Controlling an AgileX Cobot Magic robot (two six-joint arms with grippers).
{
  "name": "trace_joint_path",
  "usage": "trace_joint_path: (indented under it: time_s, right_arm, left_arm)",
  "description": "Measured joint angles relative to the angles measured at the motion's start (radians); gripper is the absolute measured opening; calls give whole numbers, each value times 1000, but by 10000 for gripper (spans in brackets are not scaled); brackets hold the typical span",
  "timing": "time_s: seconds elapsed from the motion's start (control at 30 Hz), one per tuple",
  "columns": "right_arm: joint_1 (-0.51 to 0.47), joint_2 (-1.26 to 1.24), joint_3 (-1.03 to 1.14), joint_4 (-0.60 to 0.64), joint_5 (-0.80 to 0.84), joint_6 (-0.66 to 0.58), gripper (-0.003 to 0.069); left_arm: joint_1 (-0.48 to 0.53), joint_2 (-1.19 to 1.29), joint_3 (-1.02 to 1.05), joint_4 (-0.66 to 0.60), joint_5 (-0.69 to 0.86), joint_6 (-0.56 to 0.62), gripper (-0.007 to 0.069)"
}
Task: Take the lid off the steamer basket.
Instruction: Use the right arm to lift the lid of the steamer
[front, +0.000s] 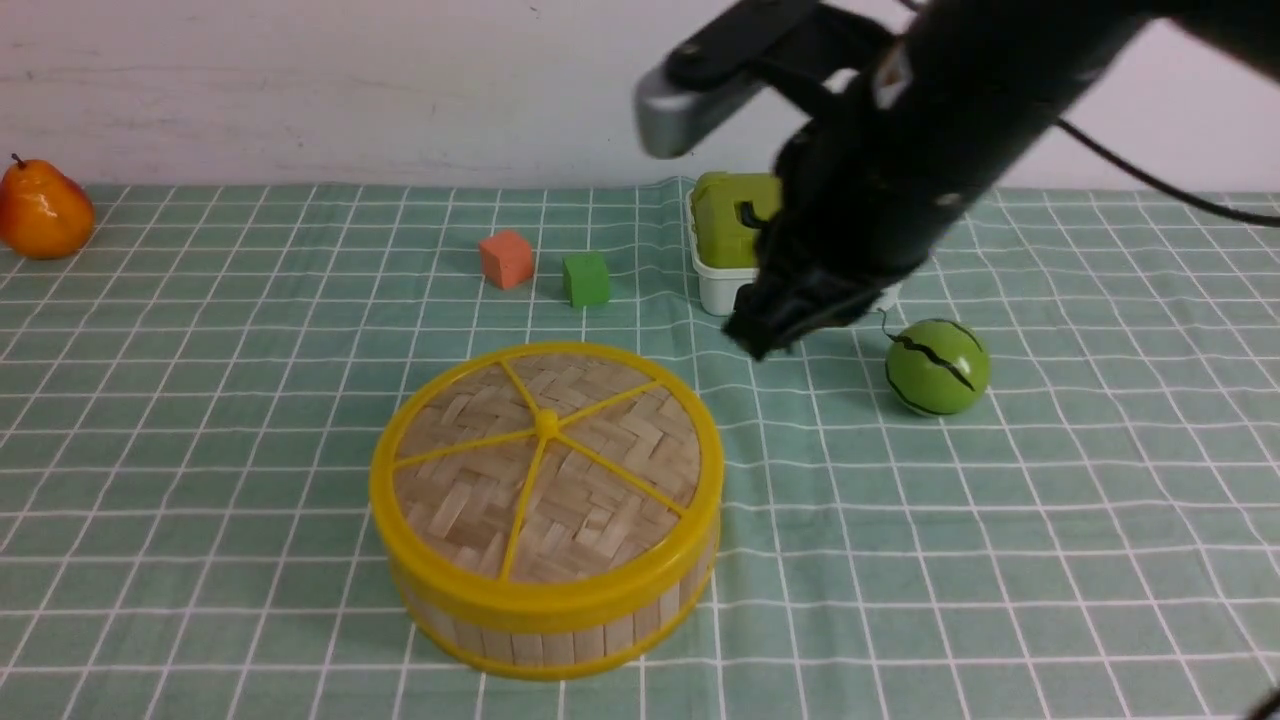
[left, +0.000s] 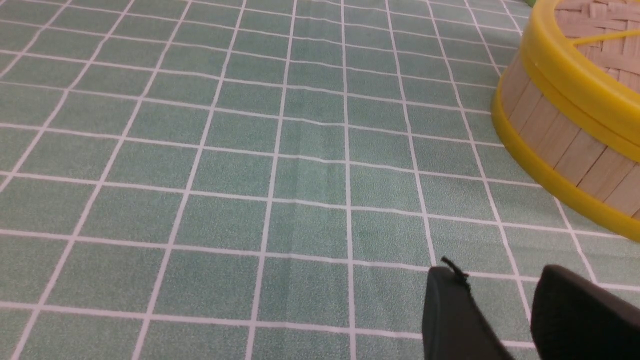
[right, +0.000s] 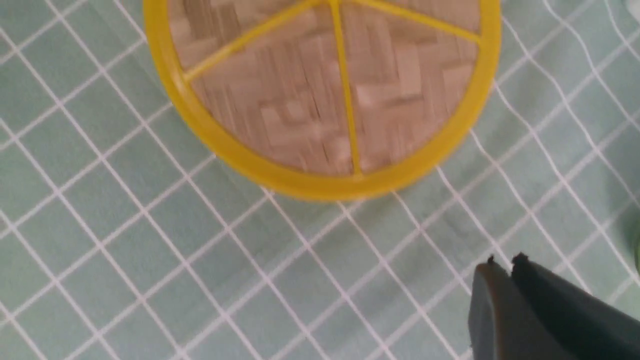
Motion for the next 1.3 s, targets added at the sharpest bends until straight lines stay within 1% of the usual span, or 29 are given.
trace_joint_path:
  time_s: [0.13, 0.23, 0.27, 0.3, 0.33, 0.43, 0.47, 0.57, 0.63, 0.77, 0.8, 0.9, 0.97, 1.07, 1.17, 1.2, 1.3]
  right_arm:
    - [50, 189, -173, -3, -2, 25, 115]
    - [63, 306, -288, -1, -2, 64, 230]
    - [63, 313, -295, 0, -2, 69, 239]
    - [64, 356, -338, 9, -2, 83, 300]
    - [64, 381, -358, 15, -3, 92, 341]
    - [64, 429, -385, 31, -13, 98, 437]
    - [64, 445, -389, 43, -28, 100, 461]
    - [64, 470, -392, 53, -61, 101, 478]
    - [64, 485, -392, 56, -71, 101, 475]
    - [63, 510, -392, 57, -86, 110, 437]
    - [63, 521, -392, 55, -87, 120, 406]
    - [63, 532, -392, 46, -96, 124, 347]
    - [63, 532, -393, 44, -98, 126, 321]
    - [63, 532, -393, 43, -99, 126, 185]
    - [63, 532, -396, 43, -100, 126, 94]
    - [62, 532, -396, 43, -100, 126, 79]
    - [62, 523, -396, 42, -100, 126, 80]
  left_arm:
    - [0, 0, 0, 0, 0, 0, 239]
    - [0, 0, 0, 0, 0, 0, 239]
    - [0, 0, 0, 0, 0, 0, 239]
    - [0, 0, 0, 0, 0, 0, 239]
    - [0, 0, 0, 0, 0, 0, 239]
    - [0, 0, 0, 0, 0, 0, 239]
    - [0, 0, 0, 0, 0, 0, 239]
    - [0, 0, 0, 0, 0, 0, 239]
    - [0, 0, 0, 0, 0, 0, 239]
    - [0, 0, 0, 0, 0, 0, 239]
    - [0, 0, 0, 0, 0, 0, 239]
    - [0, 0, 0, 0, 0, 0, 239]
    - [0, 0, 0, 0, 0, 0, 239]
    - [0, 0, 0, 0, 0, 0, 239]
    - [0, 0, 0, 0, 0, 0, 239]
    - [0, 0, 0, 0, 0, 0, 239]
    - [0, 0, 0, 0, 0, 0, 239]
